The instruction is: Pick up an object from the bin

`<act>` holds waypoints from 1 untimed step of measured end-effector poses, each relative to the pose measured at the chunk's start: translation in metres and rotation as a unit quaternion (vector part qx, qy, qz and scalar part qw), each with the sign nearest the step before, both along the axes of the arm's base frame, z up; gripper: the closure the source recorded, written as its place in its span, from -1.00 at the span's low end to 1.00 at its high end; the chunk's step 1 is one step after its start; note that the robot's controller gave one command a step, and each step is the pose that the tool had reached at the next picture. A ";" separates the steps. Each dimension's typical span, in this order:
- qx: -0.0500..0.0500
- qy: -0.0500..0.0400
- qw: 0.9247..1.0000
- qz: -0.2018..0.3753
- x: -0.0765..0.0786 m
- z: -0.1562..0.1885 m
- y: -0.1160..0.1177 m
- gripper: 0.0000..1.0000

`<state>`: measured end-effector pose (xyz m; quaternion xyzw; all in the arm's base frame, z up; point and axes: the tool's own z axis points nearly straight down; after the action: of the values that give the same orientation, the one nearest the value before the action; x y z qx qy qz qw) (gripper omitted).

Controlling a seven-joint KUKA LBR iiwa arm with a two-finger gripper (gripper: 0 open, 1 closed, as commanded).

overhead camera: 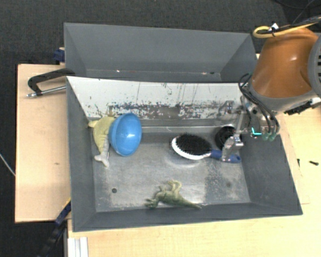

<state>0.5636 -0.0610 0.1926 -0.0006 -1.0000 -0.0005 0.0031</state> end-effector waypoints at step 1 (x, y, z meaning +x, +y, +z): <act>0.000 -0.005 0.995 -0.097 -0.005 -0.122 -0.020 -1.00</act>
Offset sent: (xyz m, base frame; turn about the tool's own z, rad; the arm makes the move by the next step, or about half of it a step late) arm -0.0066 -0.0207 -0.1226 0.1922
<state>0.5588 -0.0809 0.0707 -0.0972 -0.9953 -0.0010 -0.0024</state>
